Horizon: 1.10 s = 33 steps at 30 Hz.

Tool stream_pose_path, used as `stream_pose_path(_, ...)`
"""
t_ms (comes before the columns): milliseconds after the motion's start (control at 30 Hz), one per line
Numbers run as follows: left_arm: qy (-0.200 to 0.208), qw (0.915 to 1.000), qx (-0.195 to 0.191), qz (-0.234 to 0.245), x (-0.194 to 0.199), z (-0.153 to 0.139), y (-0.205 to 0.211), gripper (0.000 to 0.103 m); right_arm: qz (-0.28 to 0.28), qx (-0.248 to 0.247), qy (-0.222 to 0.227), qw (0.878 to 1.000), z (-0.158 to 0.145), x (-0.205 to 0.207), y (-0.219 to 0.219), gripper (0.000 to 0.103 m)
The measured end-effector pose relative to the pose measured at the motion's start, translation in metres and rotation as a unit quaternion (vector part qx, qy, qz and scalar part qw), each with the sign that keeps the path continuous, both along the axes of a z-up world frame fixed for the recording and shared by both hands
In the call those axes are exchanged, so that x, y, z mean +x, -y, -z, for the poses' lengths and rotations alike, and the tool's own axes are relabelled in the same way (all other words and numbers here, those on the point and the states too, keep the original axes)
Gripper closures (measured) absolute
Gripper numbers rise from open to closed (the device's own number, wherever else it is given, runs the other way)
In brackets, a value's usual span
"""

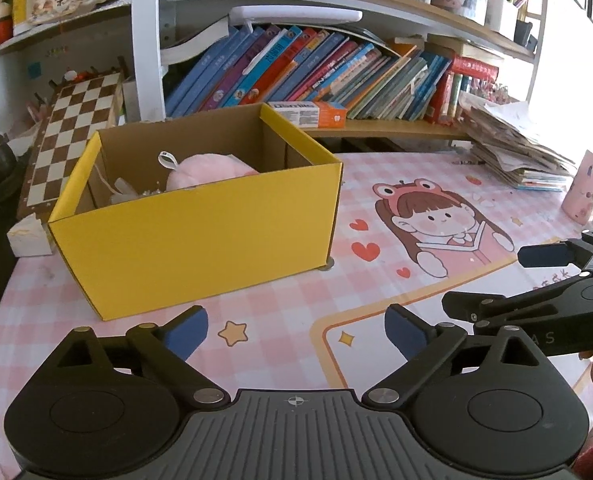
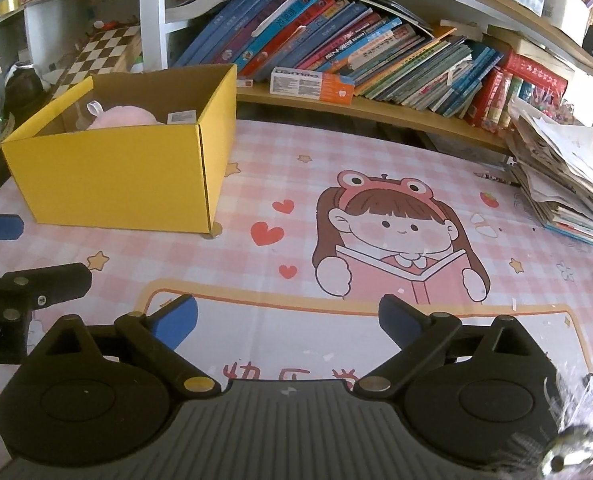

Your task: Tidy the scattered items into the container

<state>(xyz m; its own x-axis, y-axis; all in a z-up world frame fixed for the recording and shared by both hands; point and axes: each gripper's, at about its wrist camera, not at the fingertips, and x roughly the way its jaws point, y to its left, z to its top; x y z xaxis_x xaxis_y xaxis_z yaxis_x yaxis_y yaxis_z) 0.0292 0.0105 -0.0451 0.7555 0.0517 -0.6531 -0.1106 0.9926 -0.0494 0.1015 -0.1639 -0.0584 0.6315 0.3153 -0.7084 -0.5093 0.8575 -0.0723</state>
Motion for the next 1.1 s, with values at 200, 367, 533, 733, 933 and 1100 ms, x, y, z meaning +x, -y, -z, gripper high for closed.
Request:
stream_pose_path(200,-0.005,1.0,0.001,0.0,0.0019,0.0018,0.0007,0.005,-0.003,-0.002,-0.002,1.0,0.0002,0.0,-0.0003,0.004)
stream_pose_path(367,-0.007,1.0,-0.001,0.002,0.0033,0.0026,0.0011,0.003,-0.003,-0.003,-0.003,1.0,0.0005,0.0009,-0.0004,0.004)
stream_pose_path(533,-0.01,0.9999,-0.002,0.003,0.0049,0.0033,0.0008,0.002,-0.001,-0.003,-0.003,1.0,0.001,0.0002,-0.0023,0.003)
stream_pose_path(733,-0.012,0.9999,-0.003,0.006,0.0064,0.003,0.0005,0.002,-0.001,-0.004,-0.003,1.0,0.0012,-0.0001,-0.0052,0.003)
stream_pose_path(933,-0.014,0.9999,-0.004,0.004,0.0079,0.0033,0.0004,0.001,-0.002,-0.005,-0.002,1.0,0.0008,0.0009,-0.0057,0.003)
stream_pose_path(1100,-0.008,0.9999,-0.004,0.005,0.0068,0.0018,0.0,0.0,-0.005,-0.005,-0.001,1.0,0.0007,0.0021,-0.0052,0.003)
